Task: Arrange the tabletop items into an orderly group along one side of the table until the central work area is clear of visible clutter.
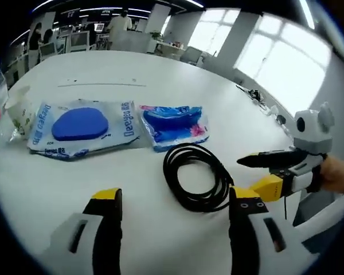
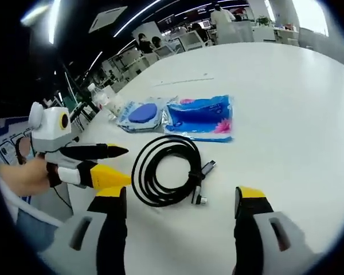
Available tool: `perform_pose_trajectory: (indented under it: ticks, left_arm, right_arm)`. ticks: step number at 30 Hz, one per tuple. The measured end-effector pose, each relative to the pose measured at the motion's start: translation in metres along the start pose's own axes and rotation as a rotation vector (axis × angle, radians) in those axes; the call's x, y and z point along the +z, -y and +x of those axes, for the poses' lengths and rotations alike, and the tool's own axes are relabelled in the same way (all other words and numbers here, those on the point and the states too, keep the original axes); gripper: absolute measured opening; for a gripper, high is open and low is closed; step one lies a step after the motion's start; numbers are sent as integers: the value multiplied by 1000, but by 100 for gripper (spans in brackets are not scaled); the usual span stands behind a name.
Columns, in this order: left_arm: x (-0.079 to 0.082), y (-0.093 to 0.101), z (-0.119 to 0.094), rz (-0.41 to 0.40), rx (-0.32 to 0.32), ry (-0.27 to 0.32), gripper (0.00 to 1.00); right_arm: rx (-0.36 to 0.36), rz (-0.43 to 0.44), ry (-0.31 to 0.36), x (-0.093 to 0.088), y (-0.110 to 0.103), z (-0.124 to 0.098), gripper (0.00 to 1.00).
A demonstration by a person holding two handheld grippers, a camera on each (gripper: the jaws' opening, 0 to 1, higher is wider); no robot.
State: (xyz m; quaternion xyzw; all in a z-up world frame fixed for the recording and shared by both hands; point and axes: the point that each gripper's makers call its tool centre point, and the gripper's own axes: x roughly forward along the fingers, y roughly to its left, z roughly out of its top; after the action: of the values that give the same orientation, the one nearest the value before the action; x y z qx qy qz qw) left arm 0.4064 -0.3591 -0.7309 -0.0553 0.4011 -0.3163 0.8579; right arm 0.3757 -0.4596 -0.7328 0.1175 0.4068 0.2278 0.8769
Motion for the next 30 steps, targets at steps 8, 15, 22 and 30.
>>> perform_pose_trajectory:
  ticks: [8,15,22,30]
  left_arm:
    - [-4,-16,-23,92,14,0,83]
    - [-7,-56,-60,125,65,30,86]
    - [-11,-101,-103,78,114,61,88]
    - [-19,-152,-156,30,179,85,92]
  right_arm:
    - [8,-103,-57,-6,-13,-15,77]
    - [33,-81,-55,-11,-27,-30,79]
    - [42,-46,-41,-5,-35,-44,80]
    - [49,-10,-28,-1,-43,-61,81]
